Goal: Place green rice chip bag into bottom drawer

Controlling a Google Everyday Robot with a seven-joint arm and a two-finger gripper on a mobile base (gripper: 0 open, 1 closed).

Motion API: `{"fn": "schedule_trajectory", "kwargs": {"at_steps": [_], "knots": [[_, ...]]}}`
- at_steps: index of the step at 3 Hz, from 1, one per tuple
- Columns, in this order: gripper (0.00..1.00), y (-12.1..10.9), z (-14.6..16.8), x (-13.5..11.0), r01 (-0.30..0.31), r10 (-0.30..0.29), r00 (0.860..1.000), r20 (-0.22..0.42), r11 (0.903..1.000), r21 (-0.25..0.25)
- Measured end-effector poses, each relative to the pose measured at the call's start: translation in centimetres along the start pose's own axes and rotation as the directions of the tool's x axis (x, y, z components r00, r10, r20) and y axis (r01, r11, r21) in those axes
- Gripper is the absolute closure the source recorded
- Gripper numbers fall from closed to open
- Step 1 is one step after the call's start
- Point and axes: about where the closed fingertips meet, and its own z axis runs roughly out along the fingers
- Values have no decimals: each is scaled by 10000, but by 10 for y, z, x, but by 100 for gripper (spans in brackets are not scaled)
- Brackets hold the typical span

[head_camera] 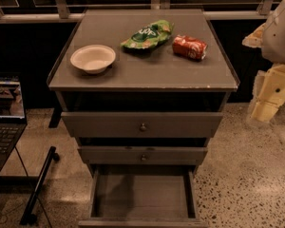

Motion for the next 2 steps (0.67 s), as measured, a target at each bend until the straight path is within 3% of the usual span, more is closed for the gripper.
{"fn": "schedule_trajectory", "kwargs": {"at_steps": [1,2], "knots": [[0,-3,-2,-1,56,-58,9998,177,9999,129],[0,-40,10,-17,596,-614,9949,799,9979,250]]}}
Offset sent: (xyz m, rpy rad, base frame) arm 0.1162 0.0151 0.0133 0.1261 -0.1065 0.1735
